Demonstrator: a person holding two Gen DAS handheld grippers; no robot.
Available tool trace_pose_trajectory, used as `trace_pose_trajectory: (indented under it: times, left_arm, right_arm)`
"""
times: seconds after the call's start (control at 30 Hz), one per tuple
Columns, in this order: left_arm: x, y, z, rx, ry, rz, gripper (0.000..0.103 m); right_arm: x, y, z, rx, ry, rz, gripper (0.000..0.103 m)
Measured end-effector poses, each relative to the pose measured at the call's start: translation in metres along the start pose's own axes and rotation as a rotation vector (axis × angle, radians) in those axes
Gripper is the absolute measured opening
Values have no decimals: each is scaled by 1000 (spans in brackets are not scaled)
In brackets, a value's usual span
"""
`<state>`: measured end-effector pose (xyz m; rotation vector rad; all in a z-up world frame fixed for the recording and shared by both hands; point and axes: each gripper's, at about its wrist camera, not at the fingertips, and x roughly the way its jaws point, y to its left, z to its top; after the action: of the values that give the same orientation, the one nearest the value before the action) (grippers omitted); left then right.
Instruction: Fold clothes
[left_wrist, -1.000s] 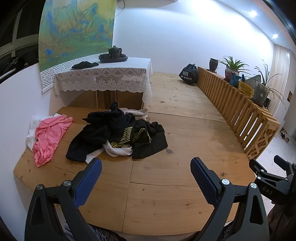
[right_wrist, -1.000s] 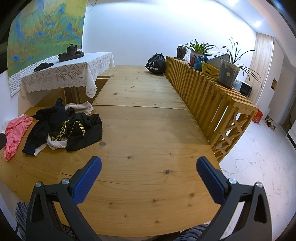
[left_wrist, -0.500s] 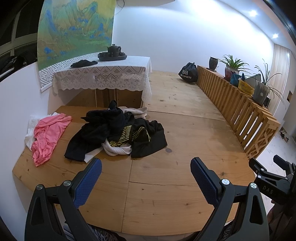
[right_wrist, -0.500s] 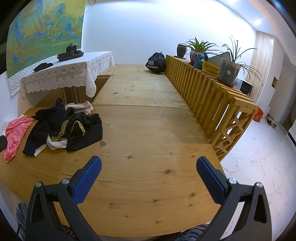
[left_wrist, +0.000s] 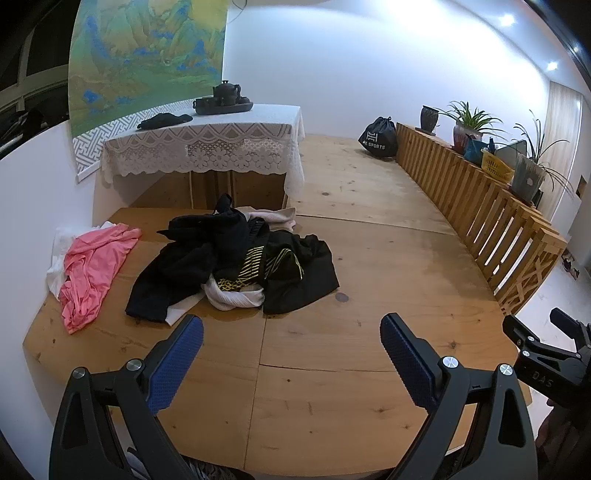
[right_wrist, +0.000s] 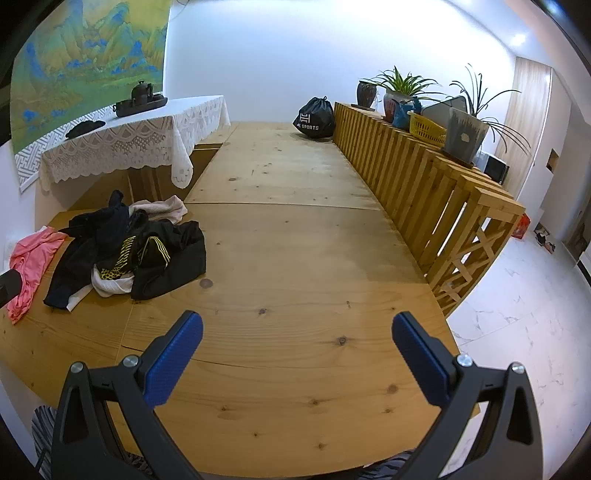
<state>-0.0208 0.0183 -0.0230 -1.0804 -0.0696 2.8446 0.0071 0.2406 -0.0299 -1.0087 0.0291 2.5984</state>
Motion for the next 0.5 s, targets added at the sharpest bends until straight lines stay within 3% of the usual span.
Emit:
trace_pose_trajectory:
  times: [0.5]
  left_arm:
    - [28,11,4,-11,12,2,96]
  right_arm:
    - [24,10,0,-15,13,18,103]
